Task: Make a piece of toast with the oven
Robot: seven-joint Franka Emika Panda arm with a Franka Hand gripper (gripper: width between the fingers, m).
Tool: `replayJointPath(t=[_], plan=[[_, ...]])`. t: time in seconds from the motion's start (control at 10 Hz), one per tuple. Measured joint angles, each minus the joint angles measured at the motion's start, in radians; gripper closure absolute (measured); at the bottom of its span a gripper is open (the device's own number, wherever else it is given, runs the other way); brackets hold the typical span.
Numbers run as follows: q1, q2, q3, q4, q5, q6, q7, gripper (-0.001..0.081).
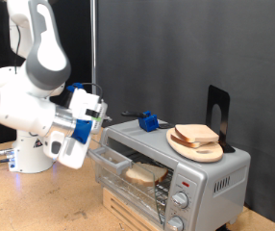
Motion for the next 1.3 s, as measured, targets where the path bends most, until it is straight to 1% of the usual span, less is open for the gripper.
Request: replayJointPath(t=[0.1, 0.2, 0.5, 0.6, 0.9, 1.3], plan=[[0.007, -0.02, 0.018, -0.011, 0.017, 0.036, 0.032, 0.0006], [0.01, -0.032, 0.028, -0.016, 0.027, 0.05, 0.047, 0.0006], [0.01, -0.036, 0.034, -0.016, 0.031, 0.047, 0.054, 0.0006], [0.01, -0.036, 0.034, -0.015, 0.03, 0.037, 0.05, 0.0006], [0.013, -0.046, 0.042, -0.023, 0.027, 0.003, -0.005, 0.0006], [0.023, -0.107, 0.06, -0.073, 0.037, 0.005, -0.022, 0.0006]])
